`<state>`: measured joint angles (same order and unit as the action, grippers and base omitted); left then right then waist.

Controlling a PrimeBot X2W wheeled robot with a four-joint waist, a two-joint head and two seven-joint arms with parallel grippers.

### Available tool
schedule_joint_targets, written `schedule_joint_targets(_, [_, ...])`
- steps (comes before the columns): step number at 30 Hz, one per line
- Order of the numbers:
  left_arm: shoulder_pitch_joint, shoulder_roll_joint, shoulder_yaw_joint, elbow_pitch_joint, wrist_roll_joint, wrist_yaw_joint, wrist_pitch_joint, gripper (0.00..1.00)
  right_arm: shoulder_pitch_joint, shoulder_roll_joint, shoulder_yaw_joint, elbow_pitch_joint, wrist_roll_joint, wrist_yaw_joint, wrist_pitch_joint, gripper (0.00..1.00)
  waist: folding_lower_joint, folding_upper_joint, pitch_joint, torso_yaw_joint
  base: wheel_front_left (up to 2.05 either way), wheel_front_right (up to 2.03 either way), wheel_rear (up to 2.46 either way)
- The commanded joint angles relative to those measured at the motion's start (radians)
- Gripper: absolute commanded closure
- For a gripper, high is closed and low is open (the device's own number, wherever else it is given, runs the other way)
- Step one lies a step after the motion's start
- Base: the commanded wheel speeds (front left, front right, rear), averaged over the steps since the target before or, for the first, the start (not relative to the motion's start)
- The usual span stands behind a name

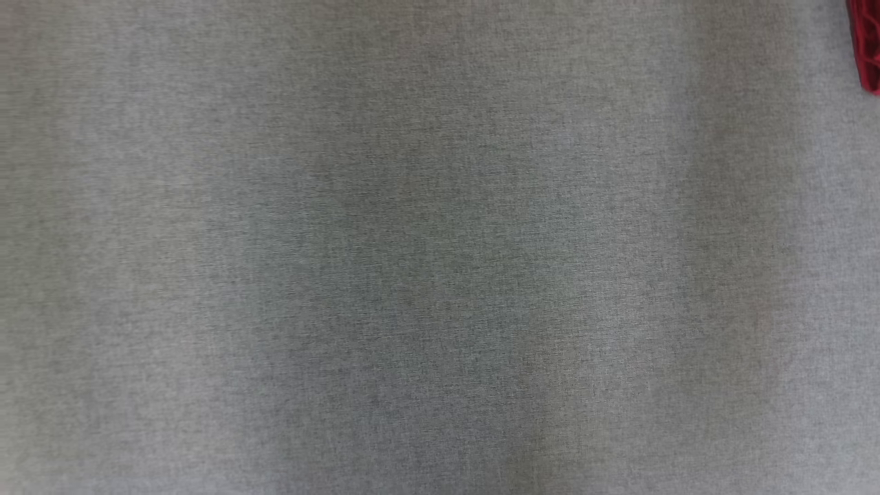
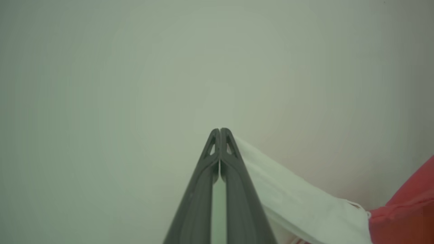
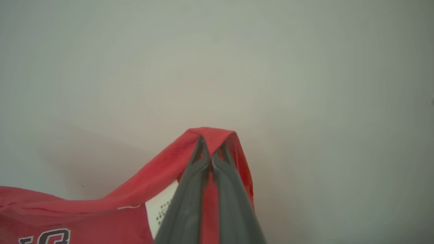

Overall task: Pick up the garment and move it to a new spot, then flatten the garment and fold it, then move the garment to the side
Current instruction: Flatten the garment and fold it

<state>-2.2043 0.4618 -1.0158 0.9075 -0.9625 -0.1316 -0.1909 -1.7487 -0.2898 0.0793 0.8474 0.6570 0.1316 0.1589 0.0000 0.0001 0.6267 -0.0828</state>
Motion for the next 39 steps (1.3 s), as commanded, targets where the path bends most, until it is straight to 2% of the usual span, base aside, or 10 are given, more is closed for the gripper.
schedule_joint_targets(1, [0.025, 0.001, 0.004, -0.008, -0.020, 0.003, -0.014, 1.00, 0.028, -0.009, 0.008, -0.011, 0.014, -0.003, 0.002, 1.00, 0.0000, -0.0001, -0.013, 0.012, 0.00, 0.00, 0.00])
schedule_joint_targets(3, [0.089, 0.014, 0.006, -0.033, -0.063, 0.003, -0.041, 1.00, 0.095, -0.038, 0.041, -0.050, 0.037, -0.003, 0.014, 1.00, 0.0000, -0.0001, -0.037, 0.029, 0.00, 0.00, 0.00])
schedule_joint_targets(8, [0.208, 0.050, 0.030, -0.077, -0.103, 0.003, -0.067, 1.00, 0.220, -0.058, 0.077, -0.114, 0.087, -0.003, 0.026, 1.00, 0.0000, -0.0001, -0.084, 0.043, 0.00, 0.00, 0.00])
schedule_joint_targets(11, [0.329, 0.077, 0.077, -0.128, -0.134, 0.003, -0.073, 1.00, 0.340, -0.077, 0.110, -0.193, 0.132, -0.003, 0.036, 1.00, 0.0000, -0.0001, -0.124, 0.049, 0.00, 0.00, 0.00])
schedule_joint_targets(14, [0.477, 0.110, 0.153, -0.244, -0.135, 0.033, -0.074, 1.00, 0.478, -0.104, 0.131, -0.284, 0.172, -0.003, 0.051, 1.00, 0.0000, -0.0001, -0.163, 0.058, 0.00, 0.00, 0.00])
schedule_joint_targets(18, [0.721, 0.162, 0.236, -0.460, -0.111, 0.100, -0.074, 1.00, 0.675, -0.140, 0.150, -0.399, 0.201, -0.003, 0.074, 1.00, 0.0000, -0.0001, -0.212, 0.069, 0.00, 0.00, 0.00])
schedule_joint_targets(26, [1.245, 0.232, 0.378, -0.883, -0.090, 0.295, -0.074, 1.00, 1.028, -0.148, 0.133, -0.574, 0.224, -0.003, 0.078, 1.00, 0.0000, -0.0001, -0.299, 0.082, 0.00, 0.00, 0.00])
schedule_joint_targets(31, [1.570, 0.185, 0.465, -1.030, -0.089, 0.361, -0.074, 1.00, 1.231, -0.142, 0.108, -0.649, 0.225, -0.003, 0.083, 1.00, 0.0000, -0.0001, -0.346, 0.085, 0.00, 0.00, 0.00])
schedule_joint_targets(34, [1.736, 0.142, 0.511, -1.057, -0.071, 0.371, -0.074, 1.00, 1.330, -0.142, 0.105, -0.675, 0.210, -0.003, 0.083, 1.00, 0.0000, -0.0001, -0.369, 0.080, 0.00, 0.00, 0.00])
schedule_joint_targets(39, [2.004, 0.020, 0.596, -1.054, -0.041, 0.360, -0.074, 1.00, 1.477, -0.161, 0.115, -0.694, 0.176, -0.003, 0.075, 1.00, 0.0000, -0.0001, -0.408, 0.073, 0.00, 0.00, 0.00])
